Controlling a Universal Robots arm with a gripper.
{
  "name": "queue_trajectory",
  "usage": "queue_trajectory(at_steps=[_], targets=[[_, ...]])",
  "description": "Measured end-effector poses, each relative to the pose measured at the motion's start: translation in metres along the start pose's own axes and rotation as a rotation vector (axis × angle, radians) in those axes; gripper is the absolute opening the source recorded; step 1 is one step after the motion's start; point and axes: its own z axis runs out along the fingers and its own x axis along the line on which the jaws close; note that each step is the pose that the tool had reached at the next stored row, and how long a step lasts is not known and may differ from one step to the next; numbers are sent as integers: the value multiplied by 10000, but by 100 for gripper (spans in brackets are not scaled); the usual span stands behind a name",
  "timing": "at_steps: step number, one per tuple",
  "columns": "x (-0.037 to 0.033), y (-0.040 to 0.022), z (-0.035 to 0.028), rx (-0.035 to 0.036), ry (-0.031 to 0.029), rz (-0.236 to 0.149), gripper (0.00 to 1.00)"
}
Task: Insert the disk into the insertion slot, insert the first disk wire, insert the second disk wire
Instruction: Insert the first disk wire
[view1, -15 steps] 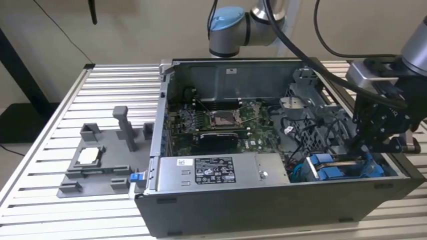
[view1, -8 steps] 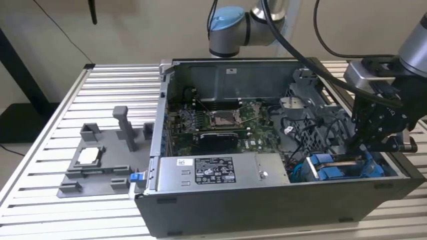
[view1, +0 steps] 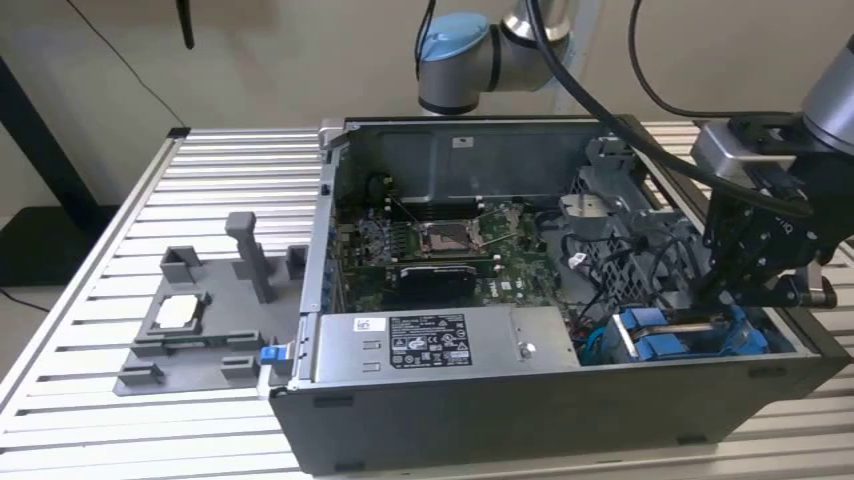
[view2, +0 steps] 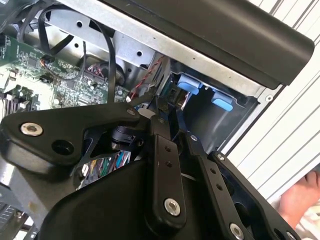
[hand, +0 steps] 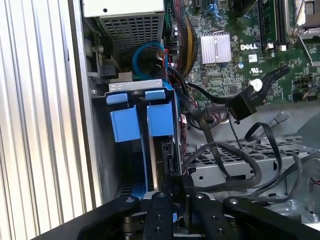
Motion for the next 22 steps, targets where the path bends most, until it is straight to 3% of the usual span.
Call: queue_trajectory(at_steps=[5,13,22], targets=[[2,-13,1,-5,0,-119,19],[3,-16,-1,-38,11,-702,19],[6,-17,-15,-19,7,-795,19]])
